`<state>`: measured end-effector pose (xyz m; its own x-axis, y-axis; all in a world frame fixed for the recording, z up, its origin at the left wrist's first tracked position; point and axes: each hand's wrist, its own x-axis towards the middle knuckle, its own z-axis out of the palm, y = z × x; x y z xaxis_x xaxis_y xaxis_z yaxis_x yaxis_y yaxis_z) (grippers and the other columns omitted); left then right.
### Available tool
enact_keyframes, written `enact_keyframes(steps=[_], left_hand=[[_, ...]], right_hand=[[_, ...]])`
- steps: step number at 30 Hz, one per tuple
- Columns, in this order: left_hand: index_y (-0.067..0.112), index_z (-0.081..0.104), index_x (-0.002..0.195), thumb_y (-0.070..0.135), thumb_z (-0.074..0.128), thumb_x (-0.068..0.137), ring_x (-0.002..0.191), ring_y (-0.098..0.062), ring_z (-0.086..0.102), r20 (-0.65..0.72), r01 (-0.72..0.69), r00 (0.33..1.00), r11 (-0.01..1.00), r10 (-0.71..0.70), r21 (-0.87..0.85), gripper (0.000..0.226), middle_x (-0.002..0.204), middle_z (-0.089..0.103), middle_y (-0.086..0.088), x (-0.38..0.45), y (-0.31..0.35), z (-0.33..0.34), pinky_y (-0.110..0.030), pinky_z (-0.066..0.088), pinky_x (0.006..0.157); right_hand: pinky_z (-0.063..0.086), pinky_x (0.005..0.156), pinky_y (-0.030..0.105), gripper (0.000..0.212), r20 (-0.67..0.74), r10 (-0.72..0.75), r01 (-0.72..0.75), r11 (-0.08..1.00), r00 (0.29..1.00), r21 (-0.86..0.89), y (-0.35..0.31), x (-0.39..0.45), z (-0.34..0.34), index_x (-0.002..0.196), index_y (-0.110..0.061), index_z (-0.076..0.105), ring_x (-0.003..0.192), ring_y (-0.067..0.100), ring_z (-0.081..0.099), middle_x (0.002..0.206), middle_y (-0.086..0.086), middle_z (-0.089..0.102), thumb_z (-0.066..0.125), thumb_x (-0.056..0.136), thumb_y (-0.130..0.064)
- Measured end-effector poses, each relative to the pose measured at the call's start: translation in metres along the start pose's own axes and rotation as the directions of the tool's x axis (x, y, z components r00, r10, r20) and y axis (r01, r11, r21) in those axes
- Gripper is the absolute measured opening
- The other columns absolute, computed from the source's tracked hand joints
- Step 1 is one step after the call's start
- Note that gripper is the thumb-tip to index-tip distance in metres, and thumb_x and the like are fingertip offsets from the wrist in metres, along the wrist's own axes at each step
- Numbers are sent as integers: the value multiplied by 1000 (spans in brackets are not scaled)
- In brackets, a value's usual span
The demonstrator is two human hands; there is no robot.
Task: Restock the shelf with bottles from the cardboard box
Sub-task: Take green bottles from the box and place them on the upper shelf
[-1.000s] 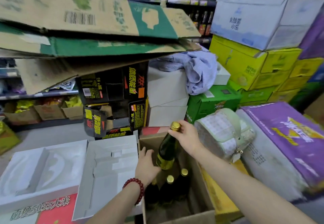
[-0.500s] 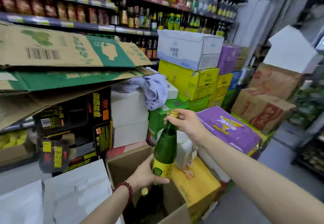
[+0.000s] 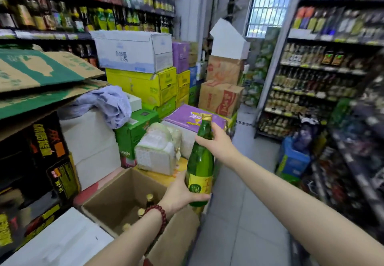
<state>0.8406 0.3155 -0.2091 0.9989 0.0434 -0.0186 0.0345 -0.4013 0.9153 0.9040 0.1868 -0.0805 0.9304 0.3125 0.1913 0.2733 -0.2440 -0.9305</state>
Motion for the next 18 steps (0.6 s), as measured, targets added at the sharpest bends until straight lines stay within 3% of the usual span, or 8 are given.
enact_keyframes(steps=[3,6,9,12,13,15,18], left_hand=[[34,54,107,46,92,43,93,2,66,61,-28,998,999,29,-19,76,102,69,15,-8,24,27,-24,55,85],[35,54,113,56,88,40,95,-1,66,125,-87,988,996,86,0,84,105,70,15,-21,47,57,-28,55,86],[36,54,111,62,86,40,91,5,64,167,-122,979,992,117,19,82,102,69,15,-39,71,85,-19,54,78],[41,54,105,63,85,43,87,9,63,218,-155,965,988,147,19,73,100,70,17,-61,95,115,-15,52,74],[42,53,103,62,85,44,88,9,63,231,-167,960,986,159,15,70,100,69,18,-69,103,124,-15,52,75],[41,53,101,59,85,47,90,7,62,264,-190,947,982,184,-2,66,99,67,19,-85,118,141,-19,51,78],[35,55,111,53,86,50,93,0,63,338,-233,913,972,230,-33,71,103,67,15,-112,136,162,-22,51,81]], right_hand=[[45,102,46,43,-116,4,-10,999,993,-44,-4,-31,-33,120,-17,55,116,22,59,121,3,65,73,81,-24],[46,101,46,54,-236,42,-59,996,971,-63,-9,-64,-68,124,-13,48,117,23,58,124,3,61,75,80,-29],[51,91,35,45,-336,34,-76,991,941,-113,-12,-101,-101,114,-14,45,102,14,58,107,-4,58,72,83,-34],[52,67,14,39,-383,10,-71,987,924,-146,-16,-141,-128,115,-22,45,86,-5,59,114,-1,55,68,86,-34],[54,69,17,41,-396,8,-72,986,918,-147,-18,-155,-136,118,-23,45,91,-7,60,120,0,56,68,87,-34],[53,84,30,53,-447,11,-98,981,894,-170,-23,-183,-147,130,-25,42,112,6,54,124,-6,55,68,86,-37],[53,89,38,58,-536,17,-122,979,844,-160,-30,-221,-163,134,-26,41,115,17,55,116,-13,55,69,84,-38]])
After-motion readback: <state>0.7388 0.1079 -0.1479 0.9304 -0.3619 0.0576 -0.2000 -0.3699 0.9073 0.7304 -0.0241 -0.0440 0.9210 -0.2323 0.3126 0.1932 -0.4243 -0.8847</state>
